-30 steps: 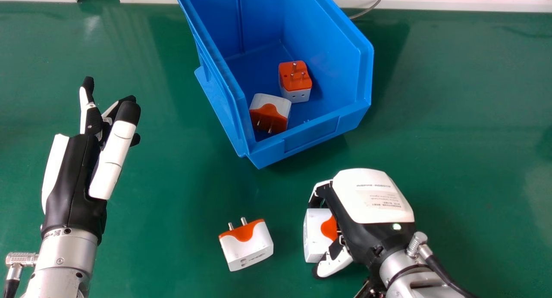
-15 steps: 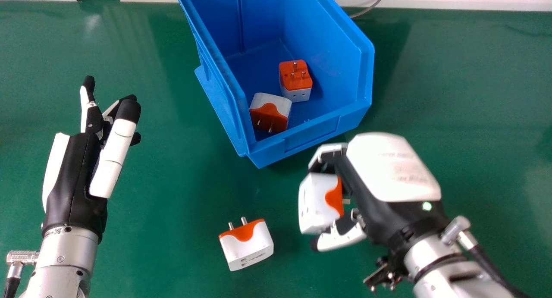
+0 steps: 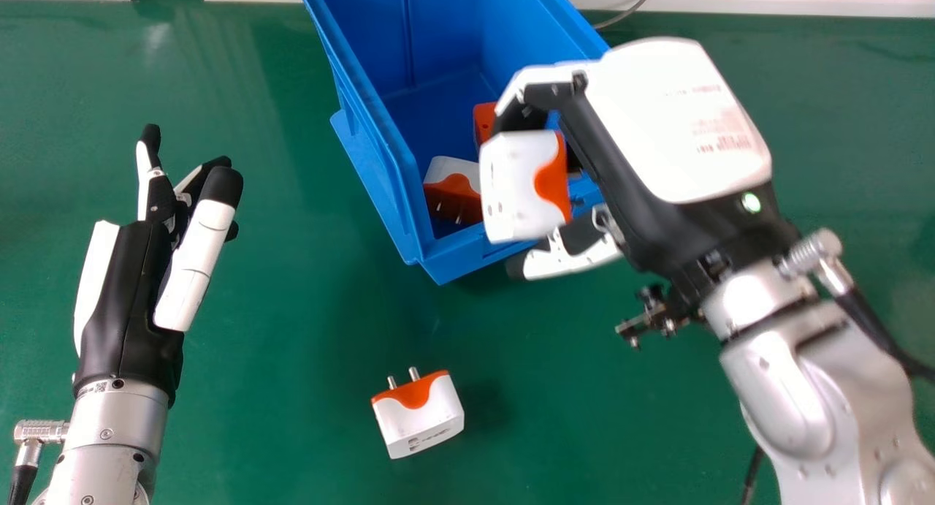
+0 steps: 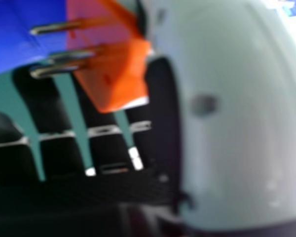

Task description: Pick all objects and put in blue box

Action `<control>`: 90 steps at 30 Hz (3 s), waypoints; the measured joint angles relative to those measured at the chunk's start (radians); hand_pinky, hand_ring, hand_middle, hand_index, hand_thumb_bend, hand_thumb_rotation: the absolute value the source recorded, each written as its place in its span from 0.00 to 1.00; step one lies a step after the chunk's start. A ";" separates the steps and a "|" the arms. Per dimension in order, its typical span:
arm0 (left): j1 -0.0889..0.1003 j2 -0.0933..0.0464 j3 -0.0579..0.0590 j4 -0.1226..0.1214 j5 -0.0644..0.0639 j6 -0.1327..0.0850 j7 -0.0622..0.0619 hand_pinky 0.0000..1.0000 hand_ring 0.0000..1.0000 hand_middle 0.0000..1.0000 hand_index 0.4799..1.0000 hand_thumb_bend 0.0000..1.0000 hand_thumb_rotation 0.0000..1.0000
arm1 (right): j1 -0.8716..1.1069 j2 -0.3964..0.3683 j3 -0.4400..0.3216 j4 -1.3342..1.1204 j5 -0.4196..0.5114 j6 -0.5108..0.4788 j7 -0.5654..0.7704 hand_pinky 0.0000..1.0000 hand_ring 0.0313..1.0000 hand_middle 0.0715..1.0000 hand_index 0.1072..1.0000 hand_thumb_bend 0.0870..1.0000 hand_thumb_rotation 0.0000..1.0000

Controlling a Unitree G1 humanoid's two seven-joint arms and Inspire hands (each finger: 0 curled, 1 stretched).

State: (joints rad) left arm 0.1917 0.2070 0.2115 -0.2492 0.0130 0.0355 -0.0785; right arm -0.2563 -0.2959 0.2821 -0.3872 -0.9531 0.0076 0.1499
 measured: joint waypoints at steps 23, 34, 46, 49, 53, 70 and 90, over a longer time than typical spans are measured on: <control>0.022 -0.002 0.000 -0.005 0.006 -0.005 -0.002 0.81 0.92 0.90 0.84 0.84 0.95 | -0.588 0.080 0.168 0.876 -0.070 0.001 -0.187 0.14 0.18 0.43 0.42 0.47 0.00; 0.025 -0.004 0.000 -0.005 0.005 -0.007 -0.002 0.81 0.92 0.90 0.84 0.85 0.95 | -0.694 0.106 0.234 1.106 -0.067 0.002 -0.304 0.38 0.47 0.51 0.42 0.46 0.04; 0.021 -0.010 -0.010 -0.005 0.024 -0.010 0.010 0.81 0.92 0.90 0.84 0.88 0.95 | -0.691 0.040 0.325 1.010 -0.125 0.092 -0.196 0.99 0.99 0.99 0.99 0.61 0.74; 0.021 -0.011 -0.010 -0.005 0.024 -0.011 0.010 0.80 0.92 0.90 0.84 0.90 0.94 | -0.687 0.032 0.329 0.979 -0.125 0.109 -0.185 1.00 1.00 1.00 1.00 0.61 0.75; 0.021 -0.012 -0.010 -0.005 0.021 -0.011 0.010 0.81 0.92 0.90 0.83 0.92 0.93 | -0.661 0.024 0.330 0.936 -0.124 0.124 -0.184 1.00 1.00 1.00 1.00 0.57 0.74; 0.045 -0.032 -0.005 0.003 0.010 -0.044 0.010 0.80 0.91 0.90 0.83 0.89 0.92 | -0.131 -0.005 0.220 0.270 -0.117 0.267 -0.159 1.00 1.00 1.00 1.00 0.33 0.67; 0.041 -0.032 -0.015 0.046 0.026 -0.091 0.011 0.81 0.92 0.90 0.83 0.86 0.93 | 0.586 -0.163 0.134 -0.136 -0.056 -0.044 -0.193 0.96 0.99 0.98 0.94 0.34 0.73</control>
State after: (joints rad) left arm 0.2325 0.1754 0.1967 -0.2036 0.0393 -0.0558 -0.0677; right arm 0.3301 -0.4586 0.4156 -0.5232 -1.0094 -0.0367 -0.0430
